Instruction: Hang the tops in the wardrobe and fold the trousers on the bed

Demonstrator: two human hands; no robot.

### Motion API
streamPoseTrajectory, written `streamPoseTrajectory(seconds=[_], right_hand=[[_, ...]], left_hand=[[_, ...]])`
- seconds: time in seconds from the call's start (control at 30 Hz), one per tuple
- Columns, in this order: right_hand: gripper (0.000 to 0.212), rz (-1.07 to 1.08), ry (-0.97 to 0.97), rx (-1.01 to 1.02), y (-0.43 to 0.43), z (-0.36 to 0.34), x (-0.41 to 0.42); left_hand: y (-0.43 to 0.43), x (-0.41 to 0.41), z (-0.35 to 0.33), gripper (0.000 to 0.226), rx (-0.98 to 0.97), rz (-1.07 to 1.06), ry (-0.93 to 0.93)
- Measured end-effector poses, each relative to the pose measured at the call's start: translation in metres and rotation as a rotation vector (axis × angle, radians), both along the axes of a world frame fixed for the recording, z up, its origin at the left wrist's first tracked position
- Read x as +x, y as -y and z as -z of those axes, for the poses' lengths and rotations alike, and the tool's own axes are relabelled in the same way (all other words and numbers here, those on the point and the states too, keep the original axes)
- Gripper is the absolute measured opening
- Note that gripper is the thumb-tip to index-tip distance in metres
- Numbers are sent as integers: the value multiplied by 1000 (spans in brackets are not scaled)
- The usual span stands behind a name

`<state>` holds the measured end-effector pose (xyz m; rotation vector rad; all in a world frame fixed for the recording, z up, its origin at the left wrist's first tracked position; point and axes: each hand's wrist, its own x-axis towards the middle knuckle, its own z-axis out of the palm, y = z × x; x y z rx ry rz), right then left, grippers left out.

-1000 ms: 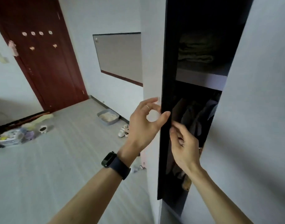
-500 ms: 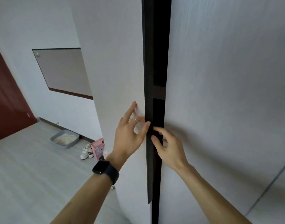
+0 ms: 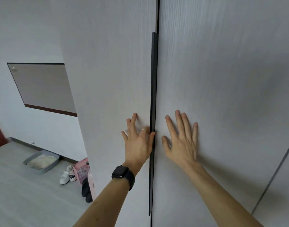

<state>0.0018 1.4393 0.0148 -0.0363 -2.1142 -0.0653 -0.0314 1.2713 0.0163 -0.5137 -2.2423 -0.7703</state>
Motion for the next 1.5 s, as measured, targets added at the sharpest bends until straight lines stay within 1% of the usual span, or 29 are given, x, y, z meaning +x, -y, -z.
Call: streamPoseTrajectory(seconds=[0.1,0.2,0.37,0.5,0.63,0.7,0.87,0.97,1.03,1.13,1.23,1.3,1.4,1.5], right_hand=[[86,21,47,45,-7,2,-2],[90,37,66,70,-11,1,-2],[91,26,57,64,-13,2,0],[92,30,60,87,-14,1,0],[93,30,51,87,-15,1,-1],[92,37,48,84,-14,1,-2],[91,58,57,91,-15,3,-3],[87,63,34,75,-12,5,-4],[82,62,-19,50,-7,3,-4],[75,99,-74,-2,2,-1,-4],[68,154,-102,-92,14,-18,-8],[65,176,-115,-131,16,-36,-13],[63,210,-154,-128,14,-63,-23],[64,231,-176,-96,7,-75,-32]], left_hand=[[-2,-5,-3,30,28,-20,18],[-4,-9,-4,32,-3,-46,16],[-17,-16,-5,28,33,-77,86],[-21,-21,-7,29,28,-88,116],[-23,-19,-7,32,44,-58,165],[-21,-20,-5,34,52,-51,161],[-16,-28,6,34,44,-83,56],[-5,-35,6,50,-29,-112,24],[11,-43,0,60,-122,-70,-37],[32,-58,-19,62,-193,13,-173],[40,-79,-48,65,-211,9,-338],[39,-93,-66,66,-217,0,-416],[34,-113,-81,65,-190,9,-479],[29,-126,-78,63,-158,32,-511]])
